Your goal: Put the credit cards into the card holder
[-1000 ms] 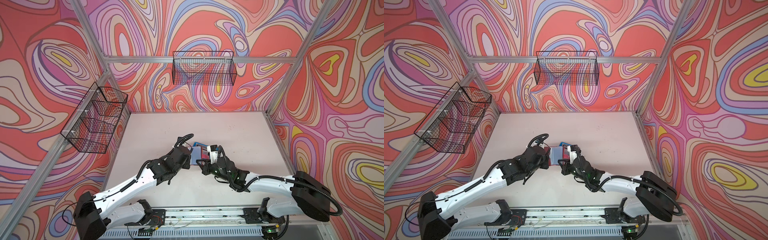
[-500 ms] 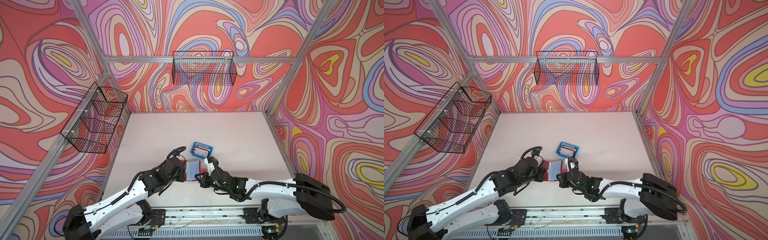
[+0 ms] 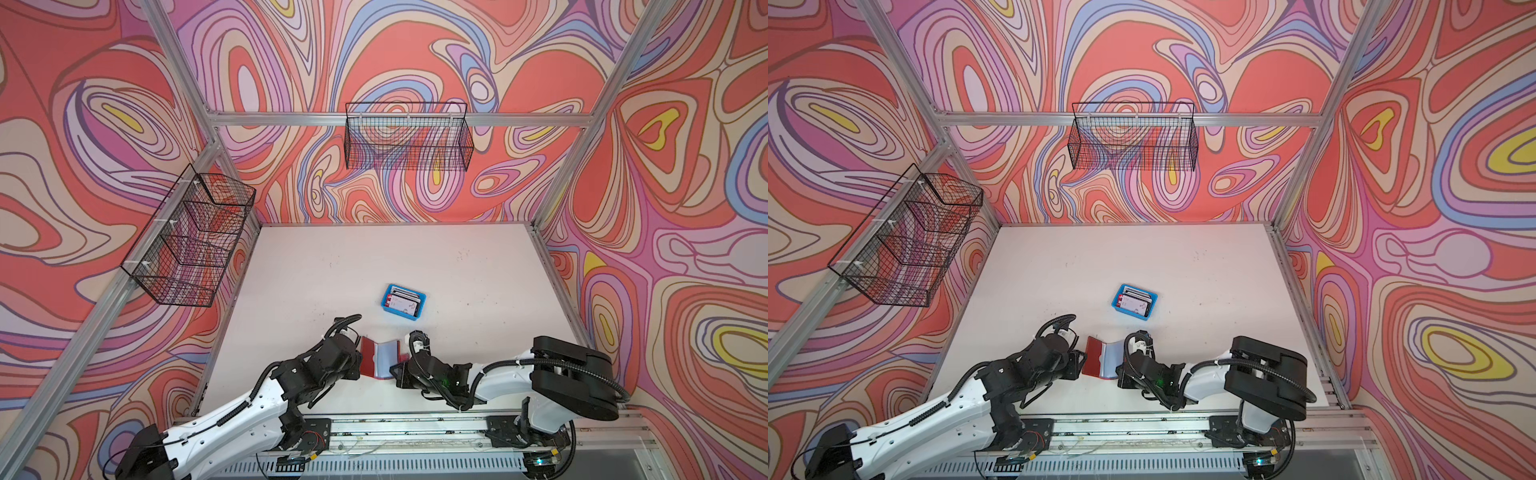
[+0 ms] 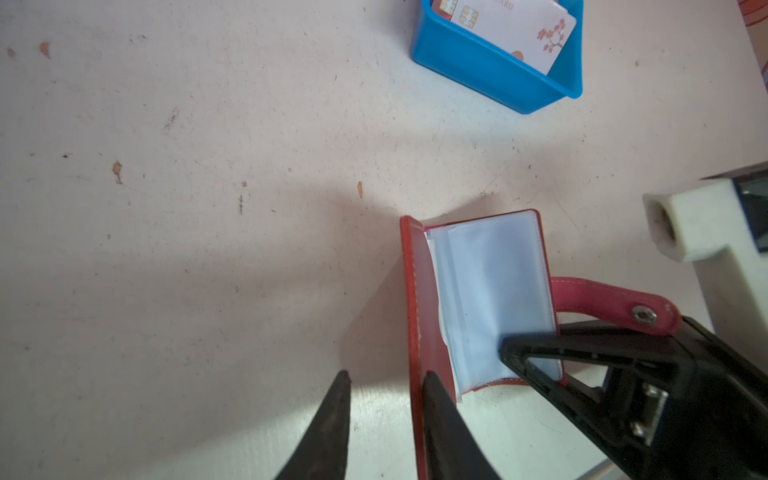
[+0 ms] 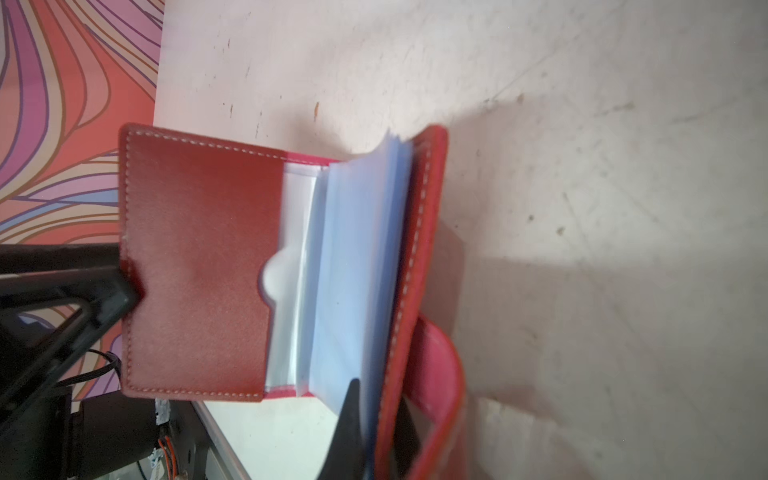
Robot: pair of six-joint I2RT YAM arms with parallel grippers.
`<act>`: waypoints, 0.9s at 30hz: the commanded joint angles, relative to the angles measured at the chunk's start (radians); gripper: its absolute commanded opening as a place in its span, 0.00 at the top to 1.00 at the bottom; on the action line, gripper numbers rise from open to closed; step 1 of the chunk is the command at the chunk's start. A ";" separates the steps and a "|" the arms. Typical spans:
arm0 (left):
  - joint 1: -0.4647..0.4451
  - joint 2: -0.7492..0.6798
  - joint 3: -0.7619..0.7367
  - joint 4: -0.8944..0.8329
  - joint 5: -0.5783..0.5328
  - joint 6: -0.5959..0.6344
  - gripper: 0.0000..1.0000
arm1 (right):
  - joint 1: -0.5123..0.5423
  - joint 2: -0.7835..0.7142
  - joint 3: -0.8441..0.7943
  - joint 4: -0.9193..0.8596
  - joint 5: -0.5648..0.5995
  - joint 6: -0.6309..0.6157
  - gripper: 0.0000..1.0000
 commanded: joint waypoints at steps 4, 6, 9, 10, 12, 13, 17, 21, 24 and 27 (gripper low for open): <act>0.008 -0.002 -0.017 -0.018 -0.068 -0.032 0.68 | 0.040 0.030 -0.013 0.013 0.029 0.037 1.00; 0.008 -0.003 -0.026 -0.008 -0.088 -0.036 0.68 | 0.047 0.028 -0.017 0.004 0.040 0.044 1.00; 0.011 0.014 -0.045 0.025 -0.086 -0.039 0.67 | 0.051 0.023 -0.031 0.010 0.046 0.056 1.00; 0.012 0.023 -0.044 0.029 -0.086 -0.036 0.67 | 0.052 0.020 -0.034 0.012 0.046 0.056 1.00; 0.014 0.048 -0.036 0.026 -0.101 -0.038 0.67 | 0.054 0.014 -0.038 0.008 0.050 0.057 1.00; 0.014 0.058 -0.033 0.025 -0.107 -0.040 0.67 | 0.053 0.010 -0.041 0.005 0.053 0.059 1.00; 0.017 0.091 -0.035 0.032 -0.116 -0.053 0.66 | 0.057 -0.007 -0.048 -0.015 0.071 0.061 1.00; 0.019 0.108 -0.042 0.062 -0.094 -0.049 0.66 | 0.057 -0.010 -0.040 -0.046 0.088 0.059 1.00; 0.018 0.122 -0.044 0.079 -0.088 -0.047 0.64 | 0.056 -0.013 -0.013 -0.105 0.107 0.045 1.00; 0.019 0.145 -0.049 0.103 -0.091 -0.041 0.63 | 0.057 -0.009 0.016 -0.147 0.117 0.030 1.00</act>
